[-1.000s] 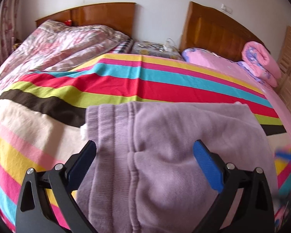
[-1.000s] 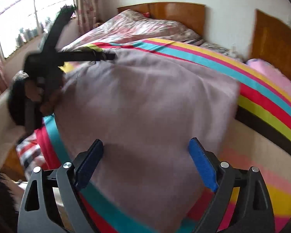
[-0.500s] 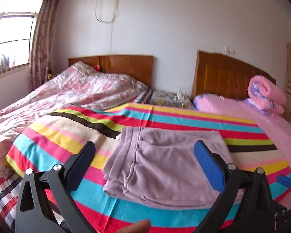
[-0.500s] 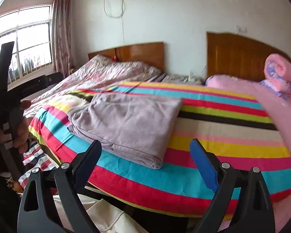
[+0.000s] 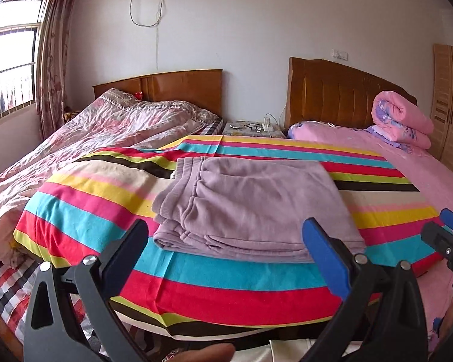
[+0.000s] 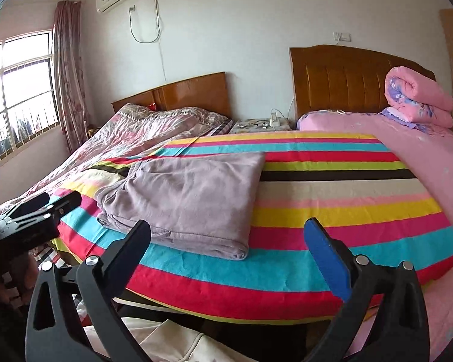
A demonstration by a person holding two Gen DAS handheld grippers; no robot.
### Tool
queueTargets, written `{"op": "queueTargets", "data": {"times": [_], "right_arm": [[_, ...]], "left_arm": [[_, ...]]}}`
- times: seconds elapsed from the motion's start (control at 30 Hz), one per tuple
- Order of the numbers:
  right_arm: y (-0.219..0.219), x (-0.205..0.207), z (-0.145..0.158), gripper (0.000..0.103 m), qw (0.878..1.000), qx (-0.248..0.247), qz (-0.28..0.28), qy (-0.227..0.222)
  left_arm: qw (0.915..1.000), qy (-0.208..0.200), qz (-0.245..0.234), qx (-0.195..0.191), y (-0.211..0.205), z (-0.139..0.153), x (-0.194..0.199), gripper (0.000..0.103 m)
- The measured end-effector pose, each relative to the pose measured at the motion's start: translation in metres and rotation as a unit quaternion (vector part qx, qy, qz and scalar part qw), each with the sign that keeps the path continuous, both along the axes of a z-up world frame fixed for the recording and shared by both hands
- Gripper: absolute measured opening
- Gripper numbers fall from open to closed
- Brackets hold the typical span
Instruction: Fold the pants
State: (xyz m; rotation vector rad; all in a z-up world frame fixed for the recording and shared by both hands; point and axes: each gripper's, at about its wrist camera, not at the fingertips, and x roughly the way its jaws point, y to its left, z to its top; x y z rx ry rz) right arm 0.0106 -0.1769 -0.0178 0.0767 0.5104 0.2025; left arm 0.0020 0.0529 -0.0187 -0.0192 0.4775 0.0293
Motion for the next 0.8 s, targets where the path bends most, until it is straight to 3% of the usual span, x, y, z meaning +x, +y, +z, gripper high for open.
{"op": "queueTargets", "data": {"times": [0.8], "right_arm": [[0.0064, -0.0003, -0.0048, 0.098, 1.000, -0.001, 0.009, 0.007]], "left_arm": [[1.0000, 0.004, 0.006, 0.001, 0.0091, -0.0053, -0.0005, 0.102]]}}
